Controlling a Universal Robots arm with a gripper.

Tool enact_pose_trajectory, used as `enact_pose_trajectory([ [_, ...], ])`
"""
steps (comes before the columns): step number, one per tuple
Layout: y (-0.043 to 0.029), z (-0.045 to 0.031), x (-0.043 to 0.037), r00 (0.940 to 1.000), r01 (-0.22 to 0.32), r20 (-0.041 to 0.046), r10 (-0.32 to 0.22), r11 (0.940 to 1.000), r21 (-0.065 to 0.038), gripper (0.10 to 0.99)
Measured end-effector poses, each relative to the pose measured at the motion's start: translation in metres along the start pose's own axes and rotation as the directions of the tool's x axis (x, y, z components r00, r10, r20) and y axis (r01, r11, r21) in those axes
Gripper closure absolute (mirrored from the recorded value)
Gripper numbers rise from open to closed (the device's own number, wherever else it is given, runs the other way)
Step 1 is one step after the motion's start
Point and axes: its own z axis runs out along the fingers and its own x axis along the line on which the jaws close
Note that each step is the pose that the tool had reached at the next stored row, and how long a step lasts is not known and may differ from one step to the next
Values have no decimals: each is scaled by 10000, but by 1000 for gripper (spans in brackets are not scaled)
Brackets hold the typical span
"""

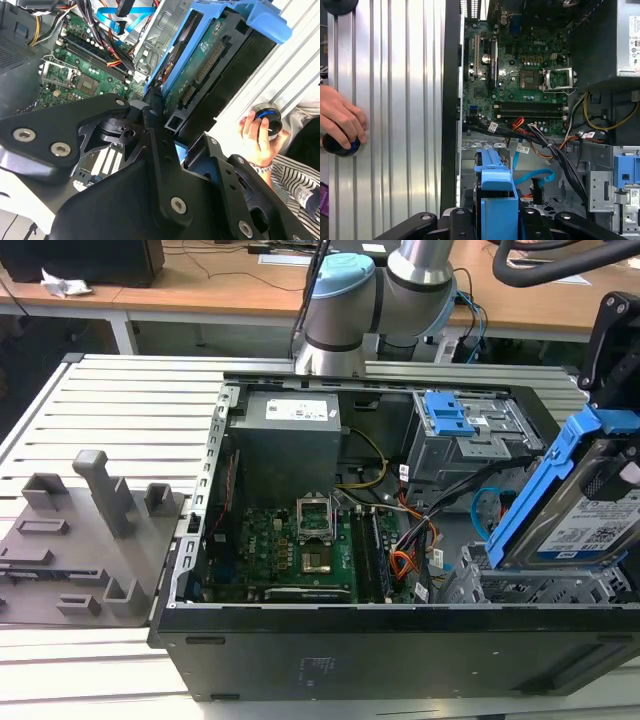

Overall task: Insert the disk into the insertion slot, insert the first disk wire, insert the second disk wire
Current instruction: 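Insert the disk into the insertion slot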

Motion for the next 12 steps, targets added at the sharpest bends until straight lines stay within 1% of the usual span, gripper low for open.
enact_pose_trajectory([
  [9, -2, 43, 0, 10000, 0, 0, 0, 10000, 0, 722],
  [12, -3, 67, 1, 10000, 0, 1, 0, 10000, 0, 722],
])
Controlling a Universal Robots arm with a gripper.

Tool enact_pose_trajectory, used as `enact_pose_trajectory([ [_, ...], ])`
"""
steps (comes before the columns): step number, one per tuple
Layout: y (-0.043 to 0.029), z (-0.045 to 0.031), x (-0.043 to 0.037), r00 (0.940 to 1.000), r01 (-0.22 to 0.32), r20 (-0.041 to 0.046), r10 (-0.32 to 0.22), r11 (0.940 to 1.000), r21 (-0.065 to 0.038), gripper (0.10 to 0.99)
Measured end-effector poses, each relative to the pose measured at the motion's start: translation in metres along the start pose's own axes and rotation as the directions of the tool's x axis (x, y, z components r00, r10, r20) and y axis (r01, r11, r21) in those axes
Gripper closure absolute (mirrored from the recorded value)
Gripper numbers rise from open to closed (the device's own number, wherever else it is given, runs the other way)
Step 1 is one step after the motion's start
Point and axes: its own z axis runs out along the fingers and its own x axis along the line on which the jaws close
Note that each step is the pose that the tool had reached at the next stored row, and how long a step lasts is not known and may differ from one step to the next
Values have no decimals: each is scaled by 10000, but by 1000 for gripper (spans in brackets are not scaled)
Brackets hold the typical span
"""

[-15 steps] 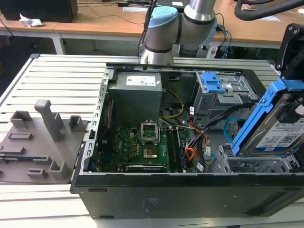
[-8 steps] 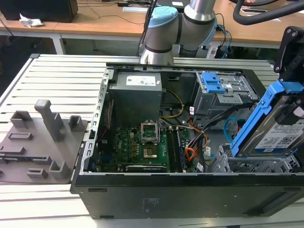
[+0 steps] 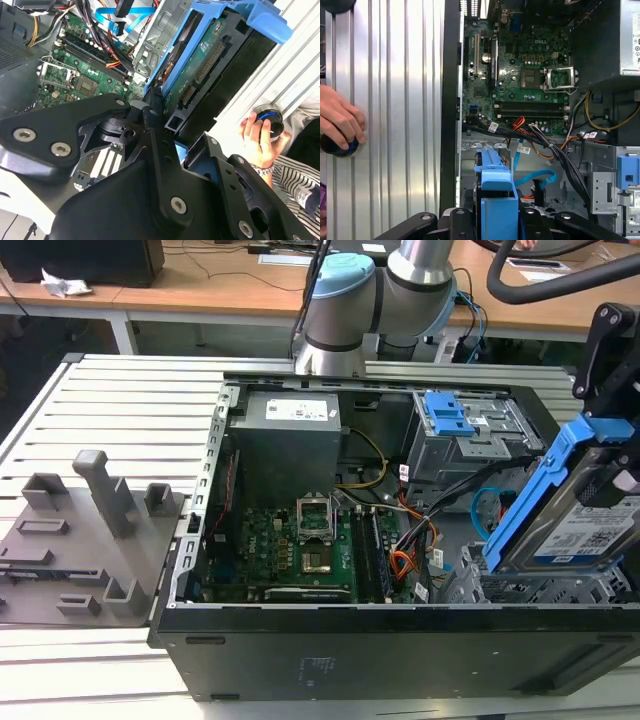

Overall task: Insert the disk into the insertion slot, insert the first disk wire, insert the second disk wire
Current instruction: 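Insert the disk into the insertion slot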

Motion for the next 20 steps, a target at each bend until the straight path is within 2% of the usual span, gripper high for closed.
enact_pose_trajectory([
  [20, -4, 105, 1, 10000, 0, -1, 0, 10000, 0, 722],
])
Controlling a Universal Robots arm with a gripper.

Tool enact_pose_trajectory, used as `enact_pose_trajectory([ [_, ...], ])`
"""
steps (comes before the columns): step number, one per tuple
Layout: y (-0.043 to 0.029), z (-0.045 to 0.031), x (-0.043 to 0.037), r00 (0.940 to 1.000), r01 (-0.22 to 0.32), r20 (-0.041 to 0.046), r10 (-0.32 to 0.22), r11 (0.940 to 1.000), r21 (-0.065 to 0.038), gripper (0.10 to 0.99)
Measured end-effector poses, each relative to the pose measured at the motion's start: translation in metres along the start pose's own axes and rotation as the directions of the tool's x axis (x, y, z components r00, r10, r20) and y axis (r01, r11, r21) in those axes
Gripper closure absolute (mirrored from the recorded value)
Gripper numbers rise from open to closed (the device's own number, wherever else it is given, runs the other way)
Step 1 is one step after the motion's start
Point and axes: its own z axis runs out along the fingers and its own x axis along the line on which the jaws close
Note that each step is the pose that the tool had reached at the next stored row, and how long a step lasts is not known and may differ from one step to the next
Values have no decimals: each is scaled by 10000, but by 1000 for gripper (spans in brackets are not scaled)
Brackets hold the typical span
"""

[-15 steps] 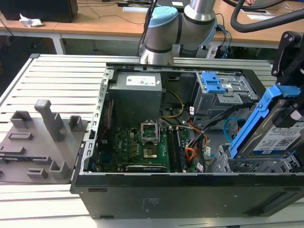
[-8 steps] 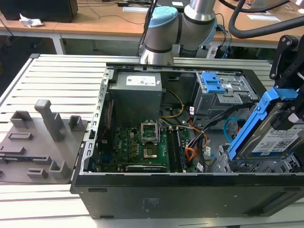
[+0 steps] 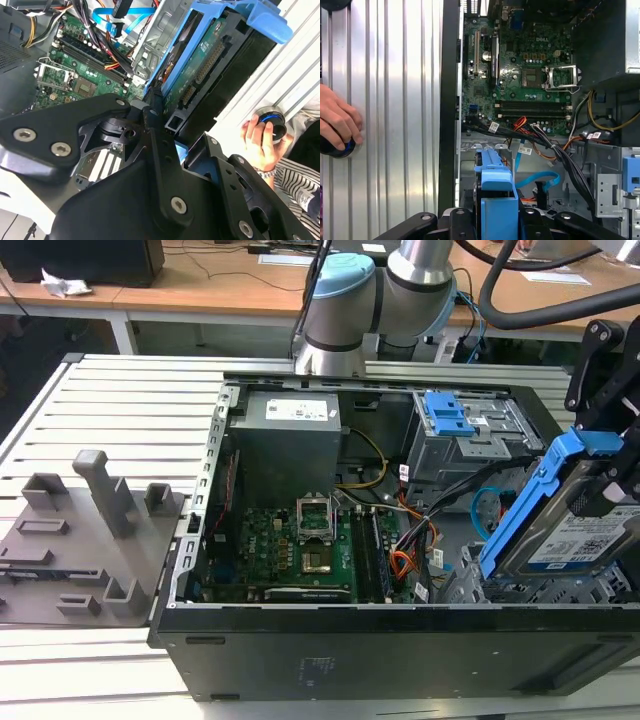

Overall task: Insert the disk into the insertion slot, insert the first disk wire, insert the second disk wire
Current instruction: 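Insert the disk into the insertion slot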

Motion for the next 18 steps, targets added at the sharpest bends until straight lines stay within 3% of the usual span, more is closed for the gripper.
enact_pose_trajectory([
  [11, -2, 66, -18, 10000, 0, 0, 0, 10000, 0, 722],
  [14, -1, 67, -128, 10000, 0, 1, 0, 10000, 0, 722],
  [18, -9, 69, -198, 10000, -2, 1, 2, 10000, 0, 722],
])
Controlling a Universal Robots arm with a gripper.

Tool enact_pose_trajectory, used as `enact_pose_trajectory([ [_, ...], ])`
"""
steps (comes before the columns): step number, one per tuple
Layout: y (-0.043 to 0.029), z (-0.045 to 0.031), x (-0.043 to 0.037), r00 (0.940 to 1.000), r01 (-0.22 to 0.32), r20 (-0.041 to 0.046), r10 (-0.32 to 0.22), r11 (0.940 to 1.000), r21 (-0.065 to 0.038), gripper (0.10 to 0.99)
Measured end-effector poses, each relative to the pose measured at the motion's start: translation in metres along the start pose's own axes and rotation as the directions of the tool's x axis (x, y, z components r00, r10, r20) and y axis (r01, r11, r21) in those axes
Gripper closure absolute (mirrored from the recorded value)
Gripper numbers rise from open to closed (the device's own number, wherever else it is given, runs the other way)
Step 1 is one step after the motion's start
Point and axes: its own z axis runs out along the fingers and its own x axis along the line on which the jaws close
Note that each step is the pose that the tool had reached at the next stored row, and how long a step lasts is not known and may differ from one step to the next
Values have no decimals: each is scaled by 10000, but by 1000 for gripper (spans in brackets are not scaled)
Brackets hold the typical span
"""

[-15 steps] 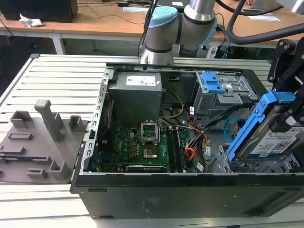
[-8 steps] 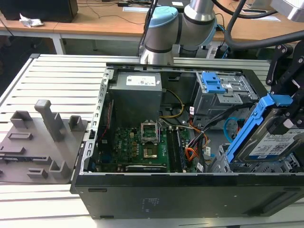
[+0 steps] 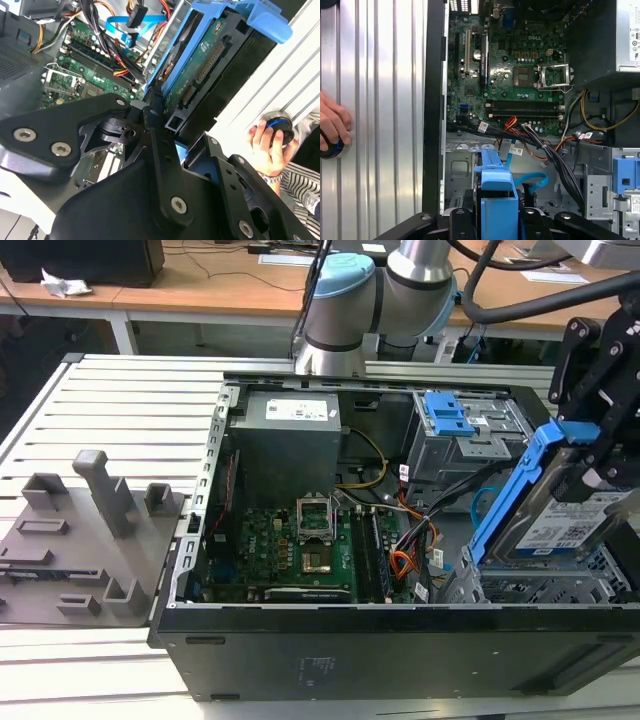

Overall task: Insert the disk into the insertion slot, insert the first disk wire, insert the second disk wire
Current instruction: 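Insert the disk into the insertion slot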

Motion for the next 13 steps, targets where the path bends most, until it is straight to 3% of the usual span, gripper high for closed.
enact_pose_trajectory([
  [3, -47, 5, -15, 10000, 2, -4, -2, 10000, -1, 722],
  [8, -52, 56, -15, 10000, 2, -1, -2, 10000, -3, 722],
  [13, -57, 176, -14, 10000, 2, -1, -2, 10000, -5, 722],
])
